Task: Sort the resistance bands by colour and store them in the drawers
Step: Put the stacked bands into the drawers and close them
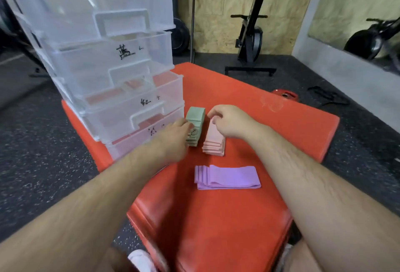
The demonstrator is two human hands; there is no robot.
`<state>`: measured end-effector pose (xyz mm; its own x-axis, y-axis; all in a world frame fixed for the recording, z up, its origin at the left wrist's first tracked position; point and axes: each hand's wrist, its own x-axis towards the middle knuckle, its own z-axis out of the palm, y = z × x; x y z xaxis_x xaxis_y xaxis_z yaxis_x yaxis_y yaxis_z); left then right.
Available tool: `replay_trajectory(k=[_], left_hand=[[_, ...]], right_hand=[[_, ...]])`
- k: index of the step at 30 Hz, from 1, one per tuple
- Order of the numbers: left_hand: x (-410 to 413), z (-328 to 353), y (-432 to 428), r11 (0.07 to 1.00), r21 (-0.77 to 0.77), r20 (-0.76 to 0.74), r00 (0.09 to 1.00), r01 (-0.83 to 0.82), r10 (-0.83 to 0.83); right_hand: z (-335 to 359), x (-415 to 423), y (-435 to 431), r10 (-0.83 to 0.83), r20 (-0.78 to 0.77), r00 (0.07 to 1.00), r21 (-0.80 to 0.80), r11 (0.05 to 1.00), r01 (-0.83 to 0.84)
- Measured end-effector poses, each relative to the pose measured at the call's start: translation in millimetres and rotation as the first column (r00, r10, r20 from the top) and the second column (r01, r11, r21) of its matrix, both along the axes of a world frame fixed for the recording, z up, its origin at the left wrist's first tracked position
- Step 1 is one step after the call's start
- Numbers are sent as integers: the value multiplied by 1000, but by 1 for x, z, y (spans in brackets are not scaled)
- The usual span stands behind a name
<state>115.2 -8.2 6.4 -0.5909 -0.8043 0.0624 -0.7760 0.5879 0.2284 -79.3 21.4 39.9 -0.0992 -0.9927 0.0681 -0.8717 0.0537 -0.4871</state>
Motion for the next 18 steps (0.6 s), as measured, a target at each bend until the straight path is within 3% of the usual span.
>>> replay_trajectory(k=[9,14,18], left_hand=[[-21,-5,-61,987,-23,257,955,156,-145],[-32,-10,-70,984,23,262,949,177,-177],[-30,-15,-65,978,-67,227,957,199,-179]], right_hand=[[-32,-16,-77,-88,-86,992,65,993,93],[-46,-19,-97,-61,-42,997,117,991,66],[-54,-17,-105,-71,-12,997,159,985,72]])
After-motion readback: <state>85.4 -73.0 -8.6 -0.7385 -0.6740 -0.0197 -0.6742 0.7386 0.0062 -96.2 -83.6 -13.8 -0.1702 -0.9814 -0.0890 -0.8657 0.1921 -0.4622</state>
